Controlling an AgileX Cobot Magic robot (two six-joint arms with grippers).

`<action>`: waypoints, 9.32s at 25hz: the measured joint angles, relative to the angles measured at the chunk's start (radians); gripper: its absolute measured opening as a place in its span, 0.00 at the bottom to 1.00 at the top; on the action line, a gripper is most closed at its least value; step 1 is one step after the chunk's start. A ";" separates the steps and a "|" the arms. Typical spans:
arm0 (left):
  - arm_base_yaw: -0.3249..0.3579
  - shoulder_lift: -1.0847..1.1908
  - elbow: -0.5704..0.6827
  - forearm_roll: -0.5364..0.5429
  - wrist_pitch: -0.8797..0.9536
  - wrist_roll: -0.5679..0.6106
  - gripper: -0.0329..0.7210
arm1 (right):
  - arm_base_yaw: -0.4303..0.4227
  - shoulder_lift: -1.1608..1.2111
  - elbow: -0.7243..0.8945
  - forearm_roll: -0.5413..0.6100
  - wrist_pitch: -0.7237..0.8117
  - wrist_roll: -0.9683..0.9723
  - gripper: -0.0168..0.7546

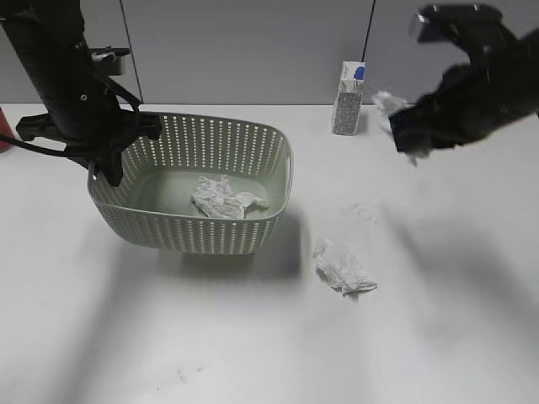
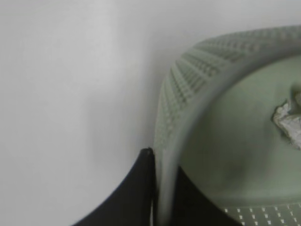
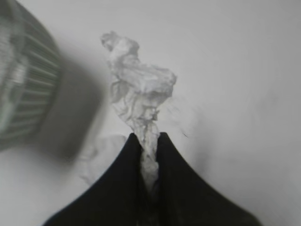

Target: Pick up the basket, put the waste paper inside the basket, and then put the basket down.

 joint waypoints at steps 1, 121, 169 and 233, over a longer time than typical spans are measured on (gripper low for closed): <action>0.000 0.000 0.000 0.000 0.000 0.000 0.05 | 0.022 0.001 -0.050 0.029 0.035 -0.023 0.11; 0.000 0.000 0.000 -0.035 -0.111 0.001 0.05 | 0.086 0.126 -0.065 -0.003 -0.268 0.000 0.78; 0.361 -0.617 0.284 -0.079 0.046 0.359 0.82 | -0.199 -1.040 0.696 -0.132 0.205 0.120 0.78; 0.383 -1.943 0.966 -0.033 -0.033 0.316 0.77 | -0.275 -1.582 0.691 -0.260 0.401 0.234 0.77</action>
